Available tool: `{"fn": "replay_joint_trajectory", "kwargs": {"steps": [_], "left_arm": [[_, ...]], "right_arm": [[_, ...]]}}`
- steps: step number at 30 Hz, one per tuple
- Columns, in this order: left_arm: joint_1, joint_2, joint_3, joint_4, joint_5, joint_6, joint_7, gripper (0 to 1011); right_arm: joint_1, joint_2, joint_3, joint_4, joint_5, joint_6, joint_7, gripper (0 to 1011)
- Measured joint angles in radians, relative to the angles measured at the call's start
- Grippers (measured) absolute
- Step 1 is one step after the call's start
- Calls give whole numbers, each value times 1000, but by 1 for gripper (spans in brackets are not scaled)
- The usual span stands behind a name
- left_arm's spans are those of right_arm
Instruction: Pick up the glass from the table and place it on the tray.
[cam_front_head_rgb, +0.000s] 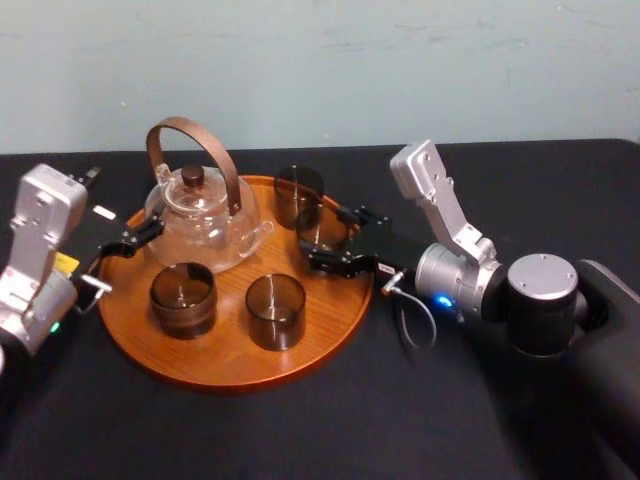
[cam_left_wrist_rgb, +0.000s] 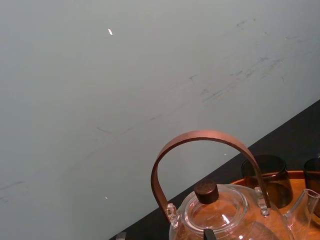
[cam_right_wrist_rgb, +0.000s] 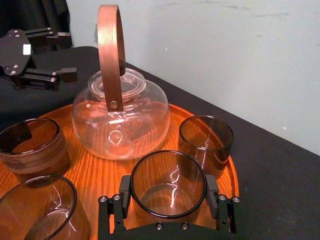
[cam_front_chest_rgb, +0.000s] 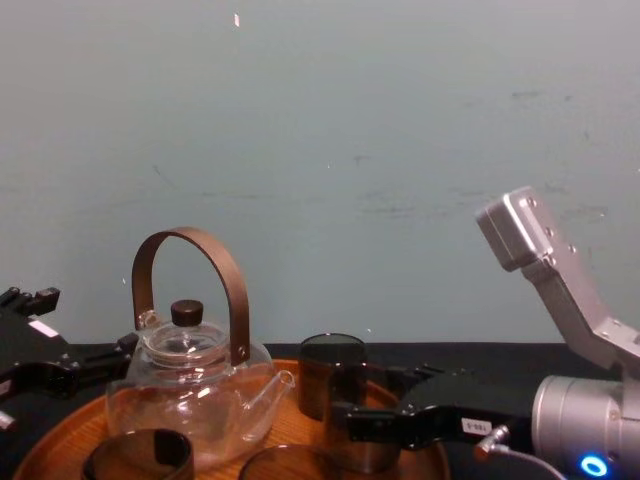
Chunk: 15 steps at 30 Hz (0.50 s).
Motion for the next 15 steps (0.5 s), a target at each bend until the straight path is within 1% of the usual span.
{"fn": "replay_joint_trajectory", "kwargs": {"steps": [15], "left_arm": [[0, 0, 0, 0, 0, 0, 0, 1002]], "right_arm": [[-1, -1, -2, 5, -7, -1, -4, 900]]}}
